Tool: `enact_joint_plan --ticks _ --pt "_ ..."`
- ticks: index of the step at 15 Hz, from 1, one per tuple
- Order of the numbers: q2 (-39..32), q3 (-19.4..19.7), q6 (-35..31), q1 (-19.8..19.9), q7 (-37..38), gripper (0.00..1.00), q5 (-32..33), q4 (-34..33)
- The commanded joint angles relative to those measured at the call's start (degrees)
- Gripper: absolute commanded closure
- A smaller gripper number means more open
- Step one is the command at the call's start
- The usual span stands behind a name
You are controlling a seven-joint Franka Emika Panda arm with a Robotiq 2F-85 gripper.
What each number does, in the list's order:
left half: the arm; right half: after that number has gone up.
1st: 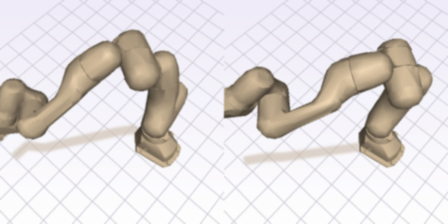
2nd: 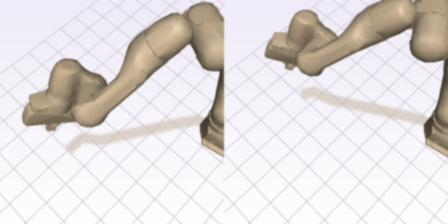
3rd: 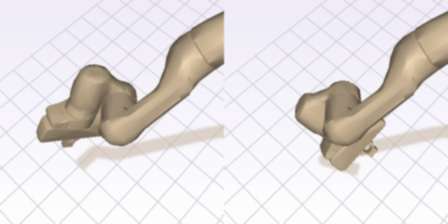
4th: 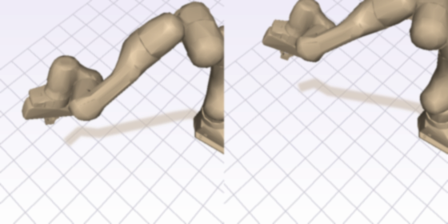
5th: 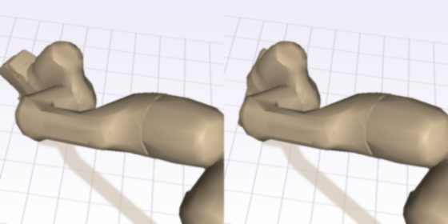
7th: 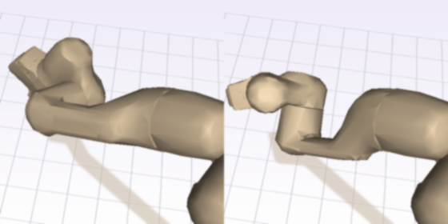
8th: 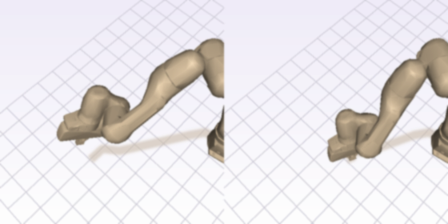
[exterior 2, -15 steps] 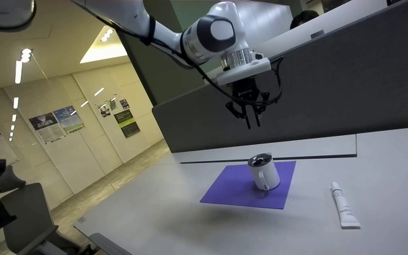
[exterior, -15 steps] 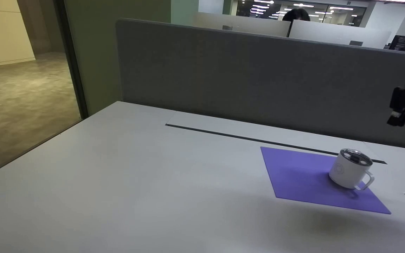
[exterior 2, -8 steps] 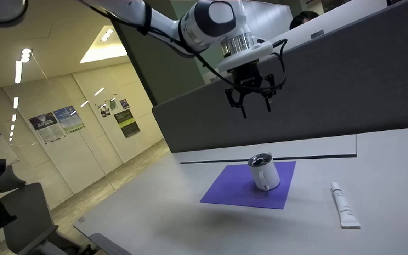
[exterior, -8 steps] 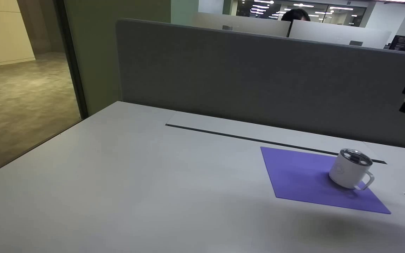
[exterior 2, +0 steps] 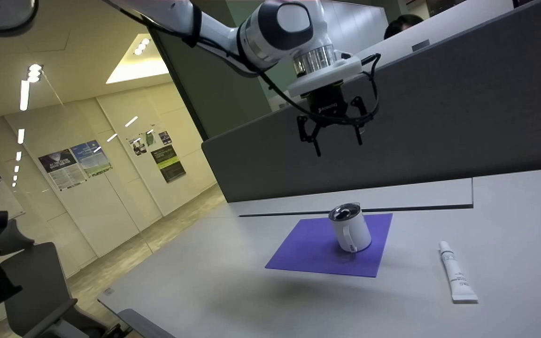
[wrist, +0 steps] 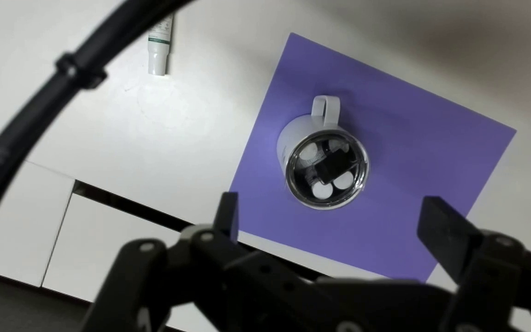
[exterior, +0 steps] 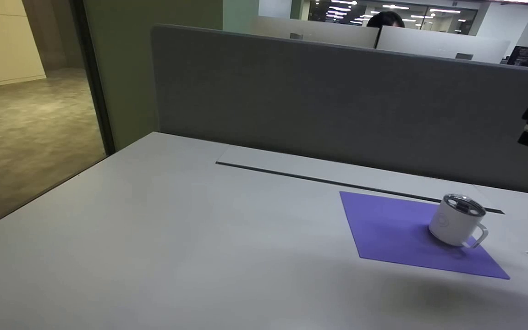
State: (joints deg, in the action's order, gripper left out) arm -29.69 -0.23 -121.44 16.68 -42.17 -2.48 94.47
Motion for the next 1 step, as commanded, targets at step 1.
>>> enact_joint_plan --ticks 1 --pt "-0.1 0.53 0.17 -0.44 -0.19 0.0 -0.29 -0.15"
